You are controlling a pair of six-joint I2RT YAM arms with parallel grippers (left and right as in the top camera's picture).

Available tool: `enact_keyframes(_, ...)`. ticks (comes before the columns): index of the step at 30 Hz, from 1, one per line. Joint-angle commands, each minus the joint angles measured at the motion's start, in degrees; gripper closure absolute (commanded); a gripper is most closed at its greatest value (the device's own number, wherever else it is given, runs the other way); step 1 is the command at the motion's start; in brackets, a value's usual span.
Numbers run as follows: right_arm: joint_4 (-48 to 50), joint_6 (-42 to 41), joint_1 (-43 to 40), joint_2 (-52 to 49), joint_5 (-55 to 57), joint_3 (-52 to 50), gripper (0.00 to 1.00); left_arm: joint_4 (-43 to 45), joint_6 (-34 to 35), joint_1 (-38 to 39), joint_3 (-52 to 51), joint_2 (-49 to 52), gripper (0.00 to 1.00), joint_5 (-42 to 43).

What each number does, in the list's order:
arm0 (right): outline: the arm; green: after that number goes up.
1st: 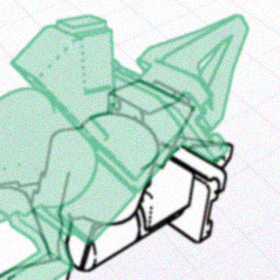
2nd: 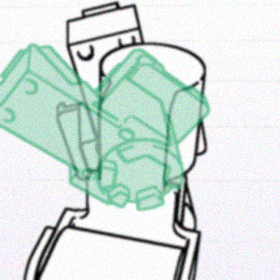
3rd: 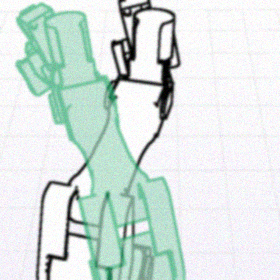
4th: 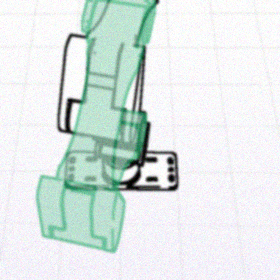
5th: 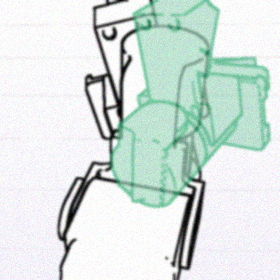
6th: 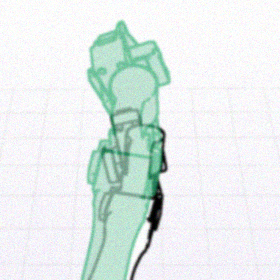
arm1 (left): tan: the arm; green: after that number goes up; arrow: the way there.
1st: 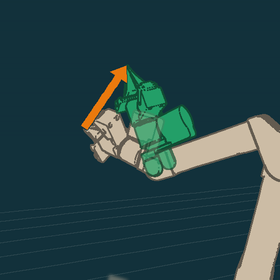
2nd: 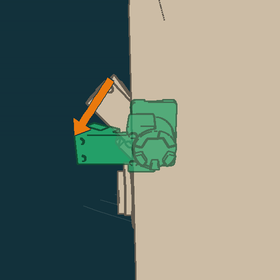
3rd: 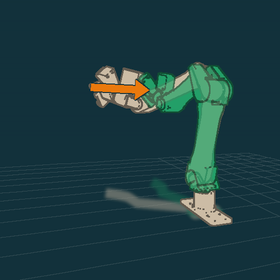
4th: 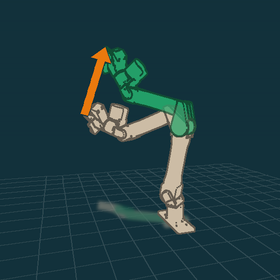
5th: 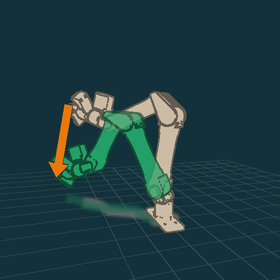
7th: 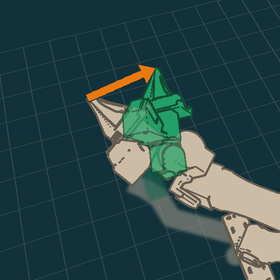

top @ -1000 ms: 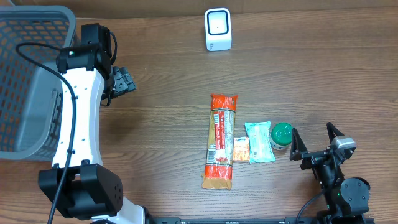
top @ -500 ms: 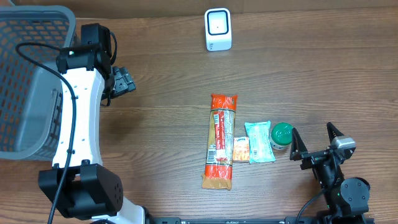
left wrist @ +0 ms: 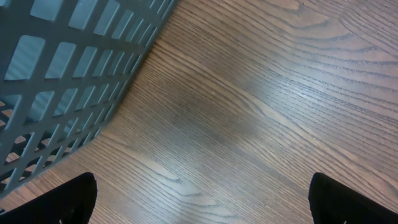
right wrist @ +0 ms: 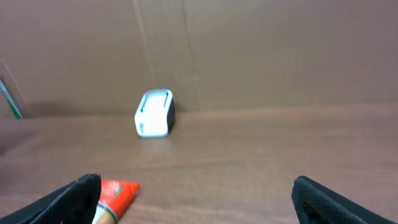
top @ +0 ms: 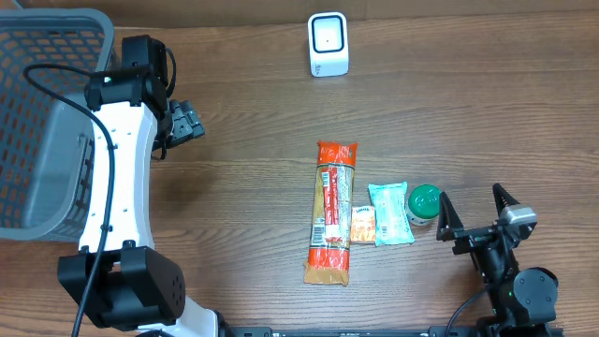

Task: Scan the item barcode

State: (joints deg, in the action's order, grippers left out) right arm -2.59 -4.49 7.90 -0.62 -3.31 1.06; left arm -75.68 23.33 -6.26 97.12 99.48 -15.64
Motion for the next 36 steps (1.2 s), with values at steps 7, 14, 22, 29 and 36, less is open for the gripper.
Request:
enact_keyframes(7,-0.1,-10.6,-0.2,0.5,-7.9,1.4,0.00,-0.2,-1.3,-0.1,1.3,0.2,0.00,0.5)
enact_keyframes(14,-9.5,-10.7,-0.2,-0.4,-6.3,16.6,0.00,-0.2,-1.3,-0.1,1.3,0.2,0.00,0.5)
enact_keyframes(22,-23.8,-10.5,-0.2,-14.2,-5.6,38.0,0.00,-0.2,-1.3,-0.1,1.3,0.2,0.00,0.5)
enact_keyframes(29,-47.6,-10.3,-0.2,-36.6,-5.8,63.2,0.00,-0.2,-1.3,-0.1,1.3,0.2,0.00,0.5)
enact_keyframes(36,-64.3,-10.6,-0.2,-60.6,-14.8,82.5,0.00,-0.2,-1.3,-0.1,1.3,0.2,0.00,0.5)
